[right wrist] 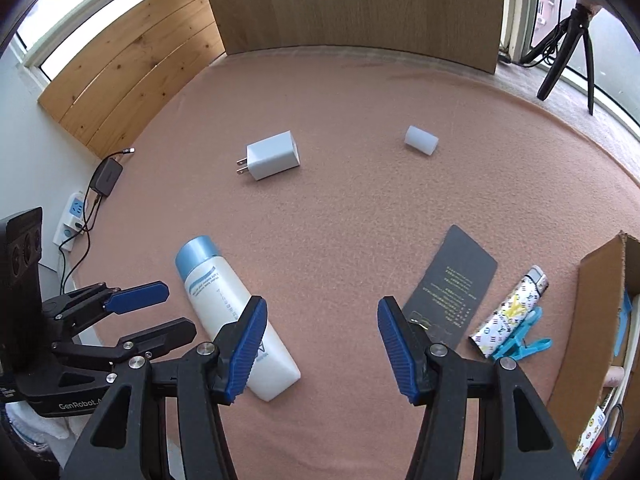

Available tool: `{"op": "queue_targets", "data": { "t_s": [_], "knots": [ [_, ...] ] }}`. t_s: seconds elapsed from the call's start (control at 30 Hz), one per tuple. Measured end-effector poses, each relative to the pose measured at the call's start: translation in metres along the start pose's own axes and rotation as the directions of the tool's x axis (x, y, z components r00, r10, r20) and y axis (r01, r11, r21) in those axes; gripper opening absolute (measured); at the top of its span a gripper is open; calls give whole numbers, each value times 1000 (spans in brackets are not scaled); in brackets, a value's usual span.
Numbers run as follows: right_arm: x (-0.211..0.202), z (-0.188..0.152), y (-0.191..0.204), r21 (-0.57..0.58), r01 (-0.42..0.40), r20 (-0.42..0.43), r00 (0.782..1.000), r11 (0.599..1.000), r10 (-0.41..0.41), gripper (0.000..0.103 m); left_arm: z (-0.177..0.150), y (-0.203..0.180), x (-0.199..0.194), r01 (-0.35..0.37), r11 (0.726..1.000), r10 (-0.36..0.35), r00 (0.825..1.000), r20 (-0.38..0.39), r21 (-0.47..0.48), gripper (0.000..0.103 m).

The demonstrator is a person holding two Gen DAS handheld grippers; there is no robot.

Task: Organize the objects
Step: 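Move both grippers back to the white AQUA sunscreen bottle on the floor, then close the right gripper around the sunscreen bottle and lift it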

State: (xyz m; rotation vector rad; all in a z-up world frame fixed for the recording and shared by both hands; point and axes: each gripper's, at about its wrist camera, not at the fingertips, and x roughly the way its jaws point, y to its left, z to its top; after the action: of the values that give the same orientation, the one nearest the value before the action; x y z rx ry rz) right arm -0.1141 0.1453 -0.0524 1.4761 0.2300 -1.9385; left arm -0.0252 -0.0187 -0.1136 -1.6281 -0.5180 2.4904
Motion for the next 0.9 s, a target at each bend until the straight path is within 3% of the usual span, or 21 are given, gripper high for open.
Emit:
{"op": "queue_targets", "data": {
  "t_s": [0.13,0.3,0.67,0.77,0.9],
  "knots": [
    [19,1,4,20,-26,-46,999,999,27,53,4,8,8,20,1000,-20,1000,-17,-15,46],
    [32,-4,5,41,-62,-91,994,997,66,40,10,9,11,42,999,-42,999,-18,-12,46],
    [29,-20,10,45,-140,-137,980,989,145,39,24,-2,25,69,997,-68,997,-35,18,45],
    [28,-25,13,30,-118,-133,984,993,121,40,24,-5,25,62,998,-61,998,-33,32,44],
    [24,-27,-4,118,-124,-100,986,985,135,40,18,-3,18,60,997,-59,998,-31,48,46]
  ]
}}
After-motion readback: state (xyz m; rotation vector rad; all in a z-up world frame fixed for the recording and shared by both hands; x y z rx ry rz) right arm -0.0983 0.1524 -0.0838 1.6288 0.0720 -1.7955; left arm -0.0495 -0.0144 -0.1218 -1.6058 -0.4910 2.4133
